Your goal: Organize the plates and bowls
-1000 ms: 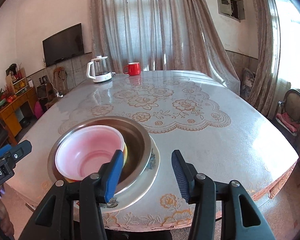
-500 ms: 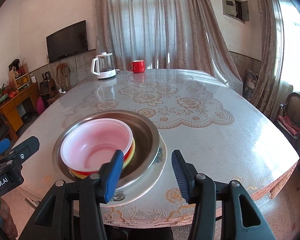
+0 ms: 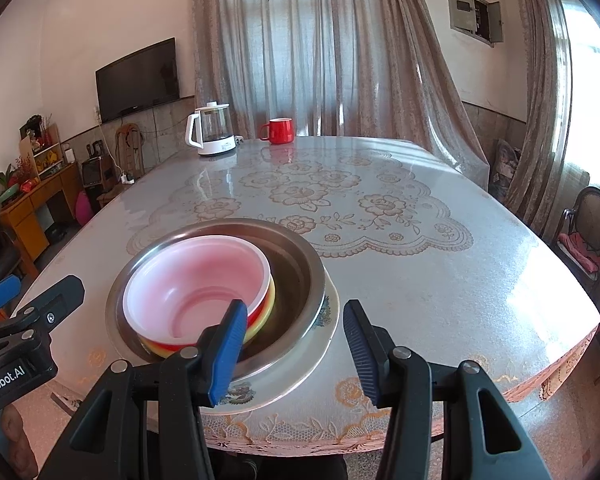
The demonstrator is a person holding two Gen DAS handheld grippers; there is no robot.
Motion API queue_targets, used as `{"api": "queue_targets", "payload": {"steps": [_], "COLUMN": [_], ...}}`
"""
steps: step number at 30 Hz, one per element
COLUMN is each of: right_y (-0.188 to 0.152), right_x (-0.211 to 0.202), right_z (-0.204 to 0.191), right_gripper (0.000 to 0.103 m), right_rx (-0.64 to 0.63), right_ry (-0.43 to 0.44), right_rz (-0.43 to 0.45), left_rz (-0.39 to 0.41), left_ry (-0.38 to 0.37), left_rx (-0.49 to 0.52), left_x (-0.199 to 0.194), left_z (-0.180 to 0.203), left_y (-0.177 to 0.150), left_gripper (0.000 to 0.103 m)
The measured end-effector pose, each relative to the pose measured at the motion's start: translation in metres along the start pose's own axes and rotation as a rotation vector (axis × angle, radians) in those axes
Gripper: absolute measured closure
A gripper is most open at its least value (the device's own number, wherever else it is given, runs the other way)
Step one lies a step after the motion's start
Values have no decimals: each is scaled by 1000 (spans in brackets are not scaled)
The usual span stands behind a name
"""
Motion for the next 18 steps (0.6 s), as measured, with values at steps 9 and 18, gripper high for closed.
{"api": "queue_targets", "payload": {"steps": [9, 18], "right_y": [0, 0], "right_x": [0, 2], "right_z": [-1, -1], "right_gripper": [52, 52], "right_rx": [-3, -3], "right_ry": [4, 7], "right_rz": [-2, -8], "left_rz": [-6, -15], "left_ry": [-5, -9], "left_rx": [4, 6], "left_x": [2, 5], "left_z": [1, 2], "left_y": [-1, -2], "left_gripper": [0, 0]}}
Point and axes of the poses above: each gripper's, at about its wrist camera, not at the fingertips, and x roughly the way its jaws point, z to its right, y to its top, the point moved 2 cm from there along x, roughly the way its jaws point, and after that the axes turned 12 degrees about -x, right-handed, at the moved point
